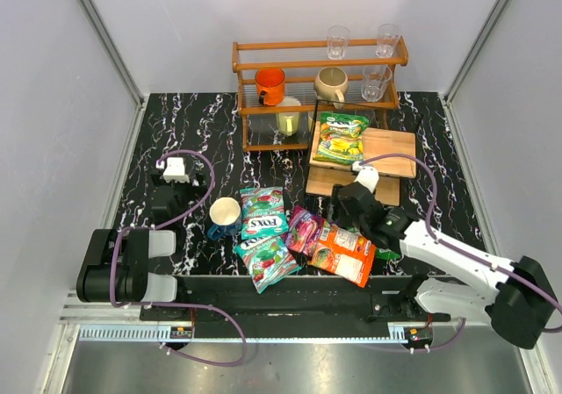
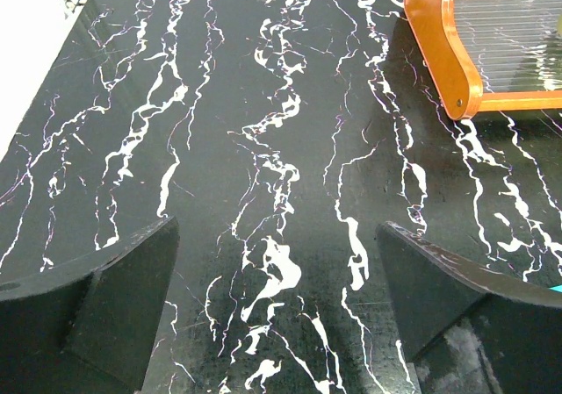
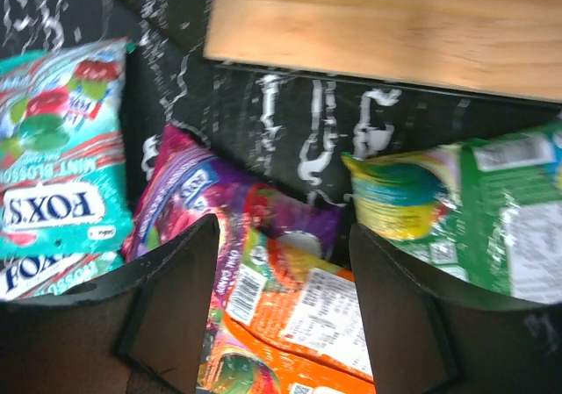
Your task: Place and organize the candy bags onto the shelf
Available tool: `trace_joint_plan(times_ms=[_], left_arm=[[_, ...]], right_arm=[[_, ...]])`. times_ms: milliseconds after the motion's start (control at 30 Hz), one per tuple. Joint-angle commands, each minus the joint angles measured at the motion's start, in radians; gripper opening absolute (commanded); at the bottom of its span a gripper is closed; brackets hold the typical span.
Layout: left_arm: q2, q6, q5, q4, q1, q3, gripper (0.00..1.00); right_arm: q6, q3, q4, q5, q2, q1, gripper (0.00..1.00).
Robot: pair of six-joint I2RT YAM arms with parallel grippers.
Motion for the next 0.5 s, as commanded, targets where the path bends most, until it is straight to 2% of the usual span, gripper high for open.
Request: trace_joint_plan(times_ms=[0,167,467], left_arm=[[0.003,-0.008,-0.011,0.047,-0.002,0.035,0.99],[0.003,-0.008,-0.010,0.047,0.000,0.035,0.99],[0.003,-0.008,-0.010,0.047,0.000,0.033,0.99]], right_arm=[[0.150,-0.025,-0.158,0.242,-0.071,-0.002,0.69],[0.206,-0.038,-0.196,0.244,-0.013,-0.033,0.71],[0.219,-0.082,-0.188,0.230,-0.020,-0.191,0.71]])
